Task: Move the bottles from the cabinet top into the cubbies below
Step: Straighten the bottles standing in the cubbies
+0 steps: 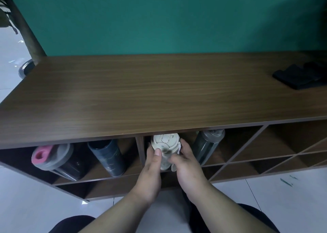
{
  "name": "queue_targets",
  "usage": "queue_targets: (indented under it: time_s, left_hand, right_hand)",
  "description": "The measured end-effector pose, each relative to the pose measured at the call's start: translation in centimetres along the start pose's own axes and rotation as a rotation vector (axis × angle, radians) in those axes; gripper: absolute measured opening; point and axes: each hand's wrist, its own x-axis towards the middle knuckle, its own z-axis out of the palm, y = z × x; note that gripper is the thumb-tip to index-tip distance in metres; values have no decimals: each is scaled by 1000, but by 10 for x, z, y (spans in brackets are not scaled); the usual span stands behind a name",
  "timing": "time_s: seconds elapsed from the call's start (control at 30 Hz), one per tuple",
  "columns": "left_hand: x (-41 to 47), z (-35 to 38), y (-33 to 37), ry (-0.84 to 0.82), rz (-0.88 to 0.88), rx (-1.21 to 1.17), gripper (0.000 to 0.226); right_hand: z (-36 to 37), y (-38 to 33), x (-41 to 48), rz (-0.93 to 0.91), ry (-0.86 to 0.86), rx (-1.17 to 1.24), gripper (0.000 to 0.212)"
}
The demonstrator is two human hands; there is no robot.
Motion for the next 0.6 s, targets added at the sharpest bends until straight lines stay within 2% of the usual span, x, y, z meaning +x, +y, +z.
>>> queue_targets:
  time_s: [0.13,0.33,0.4,0.5,0.6]
  left_hand:
    - [0,-1,-2,-50,0,-22,55]
    - [-4,0,1,-107,-42,-26,38]
    - [-5,0,2,-122,-35,-11,38]
    - [-8,1,3,-153,-16,5,53]
    - [-11,3,7,-166,-26,19,53]
  right_hand:
    - [-2,0,7,-13,-28,5,55]
    - [-5,3,21,1,-22,44,68]
    - [-7,5,27,6,-7,42,69]
    - [-10,6,32,6,7,14,67]
    - [-10,5,32,1,20,5,68]
